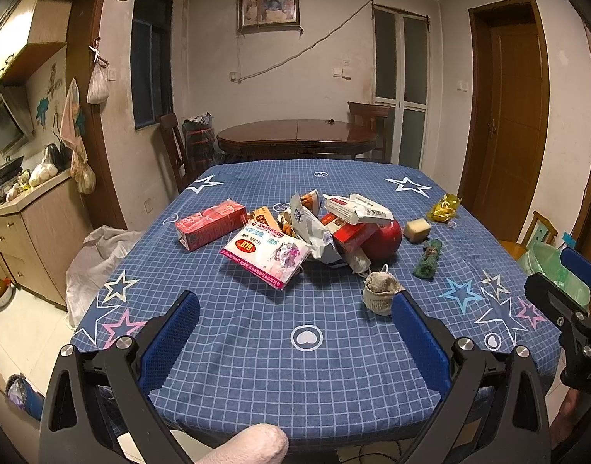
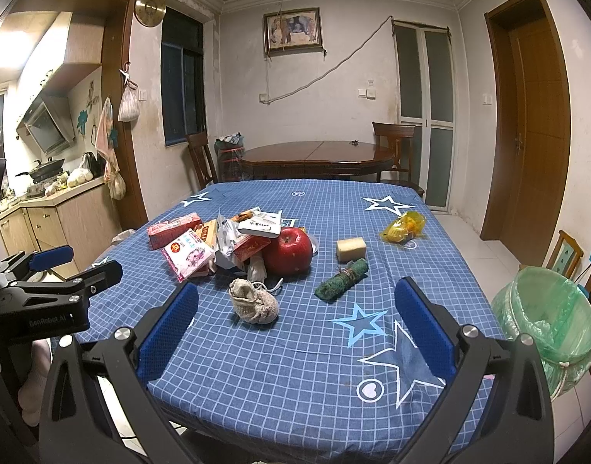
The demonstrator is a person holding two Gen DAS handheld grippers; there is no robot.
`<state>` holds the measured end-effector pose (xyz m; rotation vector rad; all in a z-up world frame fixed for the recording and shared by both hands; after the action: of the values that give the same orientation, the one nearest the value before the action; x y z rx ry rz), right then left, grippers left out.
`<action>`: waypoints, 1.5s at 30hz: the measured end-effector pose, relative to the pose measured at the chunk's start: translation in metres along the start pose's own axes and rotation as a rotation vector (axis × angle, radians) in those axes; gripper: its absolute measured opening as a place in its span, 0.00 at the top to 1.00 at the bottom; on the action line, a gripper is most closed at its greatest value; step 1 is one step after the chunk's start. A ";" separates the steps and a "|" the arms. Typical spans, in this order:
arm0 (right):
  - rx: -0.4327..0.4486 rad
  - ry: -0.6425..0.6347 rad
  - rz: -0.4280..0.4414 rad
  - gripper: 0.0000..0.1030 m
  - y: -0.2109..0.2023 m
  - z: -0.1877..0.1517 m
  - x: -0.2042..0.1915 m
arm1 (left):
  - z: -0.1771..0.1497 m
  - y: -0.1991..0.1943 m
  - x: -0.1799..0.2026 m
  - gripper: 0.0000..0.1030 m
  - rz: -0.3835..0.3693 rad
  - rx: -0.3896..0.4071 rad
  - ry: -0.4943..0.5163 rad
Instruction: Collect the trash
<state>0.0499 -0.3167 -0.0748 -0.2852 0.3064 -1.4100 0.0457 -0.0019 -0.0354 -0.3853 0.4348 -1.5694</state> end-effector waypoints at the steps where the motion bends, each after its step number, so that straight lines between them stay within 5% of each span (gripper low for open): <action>1: -0.001 0.000 0.000 0.05 0.001 -0.001 0.000 | 0.000 0.000 0.000 0.04 -0.002 0.000 -0.002; 27: -0.004 -0.001 0.001 0.05 0.000 0.001 0.000 | 0.000 0.002 -0.002 0.04 0.005 -0.005 -0.002; 32: -0.010 -0.014 0.009 0.05 0.006 -0.010 0.001 | 0.002 0.015 -0.027 0.04 0.020 -0.013 -0.044; 36: -0.029 -0.021 0.032 0.05 0.015 -0.018 0.002 | -0.003 0.039 -0.055 0.04 0.037 -0.089 -0.053; 45: -0.130 -0.052 0.115 0.05 0.046 -0.035 -0.010 | -0.022 0.134 -0.094 0.04 -0.115 -0.322 -0.212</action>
<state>0.0780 -0.3005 -0.1241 -0.4046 0.3667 -1.2693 0.1556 0.0889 -0.1192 -0.8294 0.5080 -1.5511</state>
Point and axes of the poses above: each gripper's, at about its wrist camera, not at the fingertips, and y roughly the way its jaws point, x to its right, z to its top, the point moved 5 cm from there along y, roughly the way its jaws point, and after that the axes turned 1 degree about -z, right-handed, at the moved point
